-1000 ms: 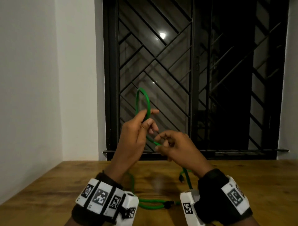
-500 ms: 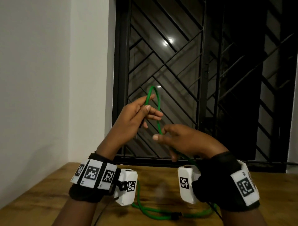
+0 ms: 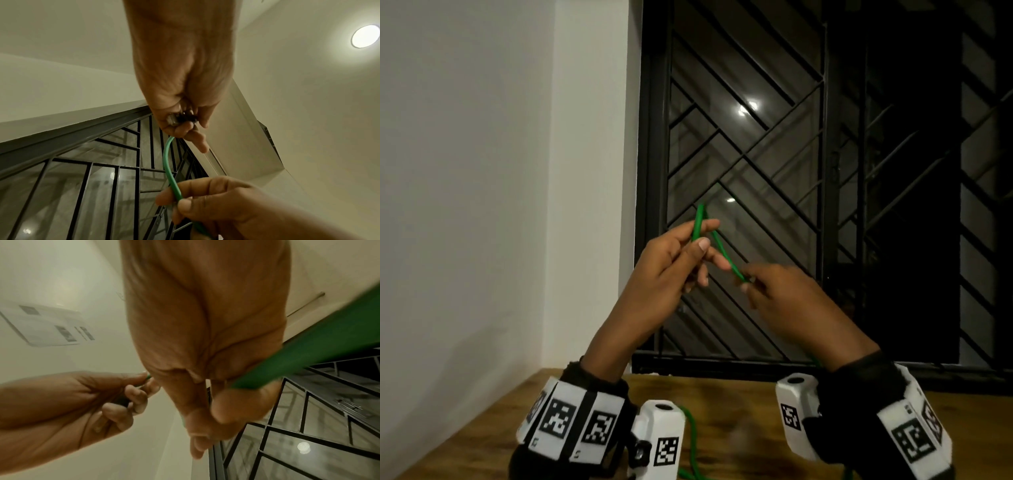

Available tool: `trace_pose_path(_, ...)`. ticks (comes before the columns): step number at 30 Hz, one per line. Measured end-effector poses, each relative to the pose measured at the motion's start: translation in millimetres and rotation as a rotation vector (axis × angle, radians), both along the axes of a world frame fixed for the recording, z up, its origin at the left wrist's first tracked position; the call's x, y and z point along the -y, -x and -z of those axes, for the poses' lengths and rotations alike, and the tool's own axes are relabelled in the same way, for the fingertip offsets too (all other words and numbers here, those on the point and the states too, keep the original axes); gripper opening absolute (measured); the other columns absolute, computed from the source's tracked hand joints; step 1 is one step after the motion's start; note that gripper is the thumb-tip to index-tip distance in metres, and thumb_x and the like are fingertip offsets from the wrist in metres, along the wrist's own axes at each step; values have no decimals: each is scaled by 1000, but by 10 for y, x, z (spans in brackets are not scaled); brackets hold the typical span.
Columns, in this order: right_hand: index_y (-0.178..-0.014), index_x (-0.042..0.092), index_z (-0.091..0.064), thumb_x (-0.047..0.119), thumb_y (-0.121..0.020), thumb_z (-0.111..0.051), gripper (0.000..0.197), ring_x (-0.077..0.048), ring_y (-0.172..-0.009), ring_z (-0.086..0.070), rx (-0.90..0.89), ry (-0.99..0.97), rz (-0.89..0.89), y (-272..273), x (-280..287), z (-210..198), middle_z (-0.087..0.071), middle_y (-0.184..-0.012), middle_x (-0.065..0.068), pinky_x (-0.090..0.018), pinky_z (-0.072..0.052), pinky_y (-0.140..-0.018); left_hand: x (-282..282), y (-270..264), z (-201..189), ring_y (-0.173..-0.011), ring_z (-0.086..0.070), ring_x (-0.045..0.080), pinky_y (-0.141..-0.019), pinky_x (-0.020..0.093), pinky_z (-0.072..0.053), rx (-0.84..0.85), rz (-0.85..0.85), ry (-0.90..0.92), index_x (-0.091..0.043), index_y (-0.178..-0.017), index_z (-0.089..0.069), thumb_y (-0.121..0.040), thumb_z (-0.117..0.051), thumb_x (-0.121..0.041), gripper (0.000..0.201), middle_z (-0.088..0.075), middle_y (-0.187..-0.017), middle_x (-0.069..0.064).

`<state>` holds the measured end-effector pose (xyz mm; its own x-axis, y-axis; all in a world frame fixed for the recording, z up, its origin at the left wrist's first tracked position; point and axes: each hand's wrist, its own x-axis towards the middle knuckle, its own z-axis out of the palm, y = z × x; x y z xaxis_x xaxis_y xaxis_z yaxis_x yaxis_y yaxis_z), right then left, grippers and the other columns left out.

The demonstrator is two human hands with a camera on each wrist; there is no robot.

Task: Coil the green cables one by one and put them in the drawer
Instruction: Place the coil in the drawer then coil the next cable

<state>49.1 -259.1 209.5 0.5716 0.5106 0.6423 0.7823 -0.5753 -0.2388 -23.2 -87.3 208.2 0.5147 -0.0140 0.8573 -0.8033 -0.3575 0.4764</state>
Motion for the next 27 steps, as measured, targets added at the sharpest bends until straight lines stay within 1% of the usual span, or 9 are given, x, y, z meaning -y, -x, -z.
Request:
trace_pose_path(4,-108,27,-73,23,-97,-57,20,-19,-94,-66,-35,111,-21,26,3,13,-71,-99,-1,-31,-50,-76,19,13,27,-85,-66,12,-62,19,-50,-15,54,46,-15,-135,-55,-96,-52,-21,40,-75,-102,5)
trace_pose_path(8,-70,19,-60,32,-97,-58,30,-9,-62,-57,8,135,-130,192,-81,44,-58,-65,1,-27,-41,-57,38,-50,74,-105,-69,13,-78,20,-54,-12,113,144,-20,-132,-56,-90,-56,-21,42,-74,-112,-1)
trace_pose_path(11,-72,19,-59,36,-94,-62,29,-8,-59,-53,3,171,-206,306,-135,91,-55,-63,2,-25,-35,-52,21,-72,77,-118,-63,8,-99,22,-50,29,44,89,-16,-129,-59,-91,-56,-16,37,-71,-120,-12)
trace_pose_path(13,-72,22,-59,35,-94,-63,26,-8,-60,-54,1,164,-221,309,-138,87,-55,-64,3,-26,-36,-53,-29,-67,56,-123,-58,3,-104,18,-44,54,-23,15,-10,-128,-62,-95,-55,-10,34,-68,-122,-19)
trace_pose_path(16,-75,25,-66,37,-92,-65,21,-6,-56,-55,-16,110,-200,271,-101,49,-56,-59,4,-24,-40,-52,-150,-70,40,-123,-57,-1,-104,17,-42,61,-130,-129,-4,-131,-60,-98,-54,-8,33,-72,-116,-13)
trace_pose_path(20,-77,29,-71,43,-88,-69,18,-1,-52,-51,41,71,-156,256,-38,11,-52,-51,10,-20,-33,-46,-237,-81,90,-127,-55,2,-109,27,-43,27,-199,-287,-18,-124,-65,-100,-53,-12,28,-72,-118,-8)
trace_pose_path(22,-84,27,-74,42,-88,-70,16,1,-55,-53,71,34,-128,238,-21,-11,-56,-55,17,-17,-34,-47,-234,-103,112,-117,-63,6,-104,32,-48,5,-207,-323,-23,-129,-61,-100,-53,-16,31,-74,-111,-8)
trace_pose_path(24,-87,28,-75,43,-89,-70,16,-1,-60,-56,111,23,-95,224,1,-29,-59,-61,11,-16,-34,-50,-227,-120,120,-108,-67,6,-101,33,-51,-20,-223,-344,-23,-135,-58,-99,-52,-21,36,-75,-102,-6)
trace_pose_path(27,-87,30,-76,43,-86,-73,13,-2,-68,-61,145,-30,-111,208,51,-55,-66,-71,13,-21,-45,-57,-228,-108,122,-95,-70,10,-92,27,-52,-52,-226,-385,-23,-133,-60,-100,-50,-25,35,-73,-85,-5)
